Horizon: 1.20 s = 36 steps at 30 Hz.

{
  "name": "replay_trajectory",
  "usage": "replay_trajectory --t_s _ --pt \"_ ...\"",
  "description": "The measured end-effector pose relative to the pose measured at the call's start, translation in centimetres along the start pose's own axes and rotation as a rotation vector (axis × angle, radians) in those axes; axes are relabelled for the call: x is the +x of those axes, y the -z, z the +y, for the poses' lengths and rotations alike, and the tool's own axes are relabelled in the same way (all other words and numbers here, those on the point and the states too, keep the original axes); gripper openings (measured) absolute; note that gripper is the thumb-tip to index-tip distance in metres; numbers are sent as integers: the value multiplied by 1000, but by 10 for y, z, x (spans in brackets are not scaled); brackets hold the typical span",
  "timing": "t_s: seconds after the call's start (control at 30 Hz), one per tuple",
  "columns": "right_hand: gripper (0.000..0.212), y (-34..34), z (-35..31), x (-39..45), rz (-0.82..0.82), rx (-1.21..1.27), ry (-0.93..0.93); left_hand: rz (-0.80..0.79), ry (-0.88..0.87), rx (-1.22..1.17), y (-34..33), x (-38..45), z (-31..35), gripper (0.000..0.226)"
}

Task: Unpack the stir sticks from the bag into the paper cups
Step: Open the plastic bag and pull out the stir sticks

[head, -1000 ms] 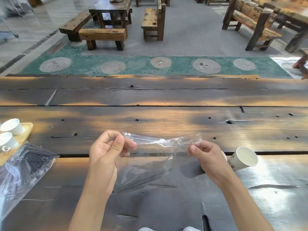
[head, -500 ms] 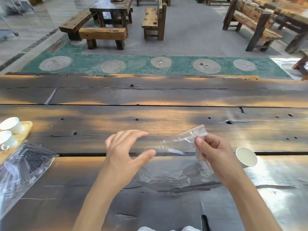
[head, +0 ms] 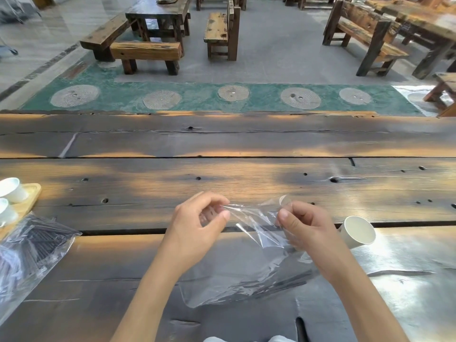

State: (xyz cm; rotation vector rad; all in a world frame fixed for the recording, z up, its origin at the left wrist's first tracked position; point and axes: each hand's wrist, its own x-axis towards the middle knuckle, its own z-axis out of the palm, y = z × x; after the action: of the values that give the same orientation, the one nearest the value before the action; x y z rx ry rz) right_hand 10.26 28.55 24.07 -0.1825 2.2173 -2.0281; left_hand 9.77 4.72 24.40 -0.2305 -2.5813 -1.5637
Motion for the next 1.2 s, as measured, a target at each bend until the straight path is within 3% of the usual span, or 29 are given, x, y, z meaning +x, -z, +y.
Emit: replay_trajectory --t_s 0.17,0.27,0.53,0.77,0.87,0.93,1.03,1.13,1.2 --pt "33 -11 -7 2 -39 -162 28 -57 -235 168 -14 6 11 19" --pt "34 -13 -8 1 -37 -158 31 -6 -246 134 -19 11 12 21" --pt "33 -9 -8 3 133 -83 44 61 58 -181 -11 18 10 21" --pt "28 -4 -30 9 254 268 96 563 429 -349 -4 10 -47 26" --pt "24 -9 -40 14 237 379 125 645 669 -526 -29 -6 -80 25" --pt "25 -14 -45 17 216 410 144 617 856 -672 -53 -18 -90 30" --pt "28 -20 -52 21 213 502 173 449 1094 -929 -90 -32 -84 67" --pt "27 -22 -57 22 243 645 187 224 1161 -1169 -116 -38 -69 99" --pt "24 -20 -58 20 284 755 178 112 1121 -1313 -128 -37 -64 93"
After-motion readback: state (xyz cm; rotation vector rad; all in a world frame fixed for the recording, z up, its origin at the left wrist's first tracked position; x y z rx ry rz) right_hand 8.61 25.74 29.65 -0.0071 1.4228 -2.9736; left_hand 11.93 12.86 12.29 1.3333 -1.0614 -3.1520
